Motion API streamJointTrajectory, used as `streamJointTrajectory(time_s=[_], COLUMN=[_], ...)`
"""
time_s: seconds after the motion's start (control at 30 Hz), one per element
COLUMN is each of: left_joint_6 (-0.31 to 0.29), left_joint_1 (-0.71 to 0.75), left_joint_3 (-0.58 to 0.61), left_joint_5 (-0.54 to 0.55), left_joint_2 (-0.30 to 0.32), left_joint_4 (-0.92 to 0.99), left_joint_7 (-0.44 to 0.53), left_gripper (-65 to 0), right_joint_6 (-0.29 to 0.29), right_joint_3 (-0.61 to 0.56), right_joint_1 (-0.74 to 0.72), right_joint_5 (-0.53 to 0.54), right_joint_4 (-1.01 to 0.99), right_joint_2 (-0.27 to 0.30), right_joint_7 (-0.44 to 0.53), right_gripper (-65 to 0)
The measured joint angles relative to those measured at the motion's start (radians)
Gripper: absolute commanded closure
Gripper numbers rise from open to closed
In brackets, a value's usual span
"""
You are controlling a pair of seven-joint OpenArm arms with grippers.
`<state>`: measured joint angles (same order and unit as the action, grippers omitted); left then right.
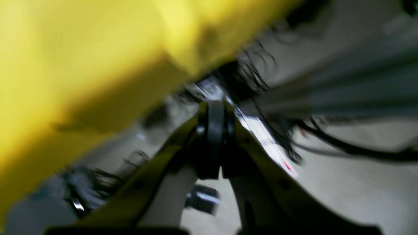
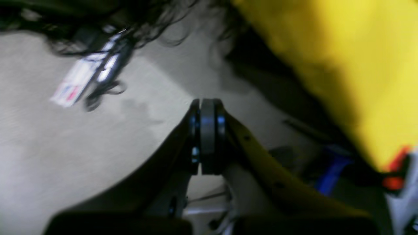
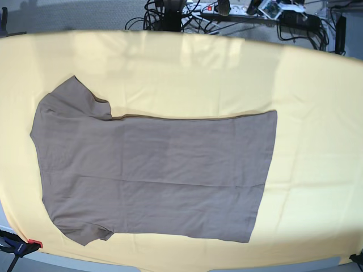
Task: Fold the T-shirt properly
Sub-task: 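Lower both grippers and grasp the shirt's shoulder corners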
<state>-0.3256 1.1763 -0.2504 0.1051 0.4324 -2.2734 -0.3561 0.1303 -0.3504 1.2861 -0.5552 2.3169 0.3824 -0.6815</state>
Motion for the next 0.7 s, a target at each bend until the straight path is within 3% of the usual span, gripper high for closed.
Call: streamJointTrajectory(time_s=[0.1,0.2,0.27,0.37,0.5,0.6,0.7], left_joint_6=[-0.022,-0.026,-0.024,-0.029,-0.034,-0.035,-0.064], left_joint_1=[-0.038,-0.122,-0.179,-0.248,-0.380,-0.480,-0.565], left_joint_3=[-0.019,-0.021,-0.022,-0.024,-0.019,-0.019,-0.008], left_joint_5=[0.000,-0.017,-0.053,-0.060,-0.058,-0.059,-0.063], left_joint_2=[0.006,0.057,0.094,0.146,0.220,0.275,0.332], left_joint_4=[-0.027,-0.028,-0.028,-0.027,-0.015,0.043,0.132], left_joint_7=[-0.003,-0.003,-0.004,-0.008,0.020,0.114,0.183], left_gripper=[0.0,0.0,0.0,0.0,0.0,0.0,0.0], right_joint_6=[0.017,0.019,0.048,0.038,-0.087,-0.189,-0.232], right_joint_3=[0.000,0.000,-0.003,-0.003,-0.001,-0.003,-0.005], right_joint_1=[-0.022,-0.074,-0.125,-0.222,-0.365,-0.466,-0.543], right_joint_5=[-0.074,-0.153,-0.182,-0.189,-0.168,-0.036,0.013], right_joint_4=[0.026,0.025,0.025,0.025,0.025,0.025,0.024], right_joint_2=[0.000,0.004,0.036,0.093,0.124,0.142,0.149], right_joint_7=[0.000,-0.003,-0.003,0.000,0.034,0.076,0.113], right_gripper=[0.0,0.0,0.0,0.0,0.0,0.0,0.0])
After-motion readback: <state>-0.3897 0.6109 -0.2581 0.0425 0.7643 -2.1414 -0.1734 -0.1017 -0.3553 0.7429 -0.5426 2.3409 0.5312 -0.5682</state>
